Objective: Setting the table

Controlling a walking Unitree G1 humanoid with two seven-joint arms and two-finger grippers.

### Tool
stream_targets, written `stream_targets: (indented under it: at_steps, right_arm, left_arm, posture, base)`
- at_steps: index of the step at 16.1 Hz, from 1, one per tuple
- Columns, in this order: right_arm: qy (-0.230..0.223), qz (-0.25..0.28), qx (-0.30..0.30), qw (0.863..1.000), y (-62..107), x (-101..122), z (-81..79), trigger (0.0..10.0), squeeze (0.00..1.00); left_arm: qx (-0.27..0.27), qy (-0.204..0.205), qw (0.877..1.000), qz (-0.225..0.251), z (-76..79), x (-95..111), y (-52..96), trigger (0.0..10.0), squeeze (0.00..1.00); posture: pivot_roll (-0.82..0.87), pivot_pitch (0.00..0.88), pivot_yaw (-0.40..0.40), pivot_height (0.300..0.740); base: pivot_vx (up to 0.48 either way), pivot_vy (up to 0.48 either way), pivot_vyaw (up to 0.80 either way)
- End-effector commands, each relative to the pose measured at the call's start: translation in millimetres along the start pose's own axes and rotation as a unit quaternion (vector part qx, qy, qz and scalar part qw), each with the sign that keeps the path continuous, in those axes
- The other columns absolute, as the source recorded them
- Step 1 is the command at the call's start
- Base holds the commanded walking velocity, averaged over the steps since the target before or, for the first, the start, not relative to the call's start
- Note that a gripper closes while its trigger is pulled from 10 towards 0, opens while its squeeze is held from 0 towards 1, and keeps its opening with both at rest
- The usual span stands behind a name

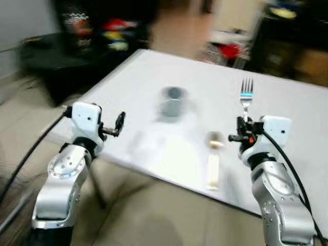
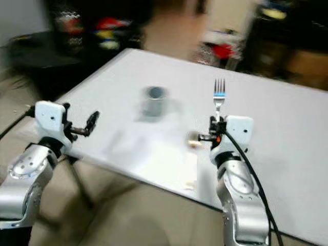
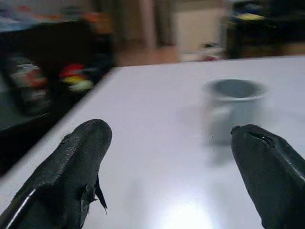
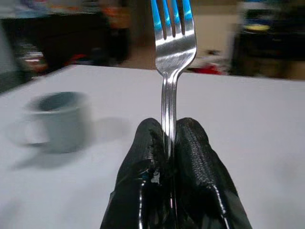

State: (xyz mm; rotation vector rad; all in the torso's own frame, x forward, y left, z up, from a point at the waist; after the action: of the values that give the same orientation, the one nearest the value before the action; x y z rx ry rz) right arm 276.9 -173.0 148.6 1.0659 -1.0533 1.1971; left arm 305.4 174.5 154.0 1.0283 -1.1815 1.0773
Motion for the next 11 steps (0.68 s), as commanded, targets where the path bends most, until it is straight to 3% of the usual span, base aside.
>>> stream_targets:
  at_steps: [1,5,8,11]
  right_arm:
    - [0.0,-0.003,-0.017,1.0,0.3,-1,6.7,10.0,0.0]
    - [-0.006,-0.007,-0.01,1.0,2.1,-2,5.1,10.0,0.0]
    - [0.006,-0.008,0.032,0.999,0.3,-4,-6.4,10.0,0.0]
    - [-0.023,0.01,0.076,0.997,-3.4,4,-18.2,10.0,0.0]
  left_arm:
    - [-0.014,-0.003,1.0,0.003,6.8,2,-4.6,10.0,0.0]
    - [-0.036,-0.004,0.999,0.003,14.2,3,-10.5,10.0,0.0]
    - [-0.039,-0.001,0.999,0.007,17.4,4,-8.5,10.0,0.0]
    - [-0.032,0.0,0.999,0.006,10.7,3,-3.3,10.0,0.0]
  posture:
    - [0.11,0.0,0.005,0.74]
    - [0.09,0.0,0.026,0.74]
    - [0.09,0.0,0.027,0.74]
    - [0.09,0.0,0.017,0.74]
  base:
    - [0.27,0.0,-0.8]
    - [0.267,0.0,-0.8]
    - [0.0,0.0,0.0]
    - [0.0,0.202,0.0]
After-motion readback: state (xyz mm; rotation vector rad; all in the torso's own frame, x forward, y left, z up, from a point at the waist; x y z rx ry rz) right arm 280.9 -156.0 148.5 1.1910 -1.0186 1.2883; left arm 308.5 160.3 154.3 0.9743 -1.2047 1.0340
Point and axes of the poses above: a point about 5 cm out from each wrist's last joint towards the gripper, its own y axis pointing back from the gripper into the wrist, its own x axis along the axis of the wrist's last joint, z = x × y, the point moved 3 cm from there along -y, pointing out of the wrist towards the gripper, and after that the axes turned 14 degrees about y, right-handed, at the moved point
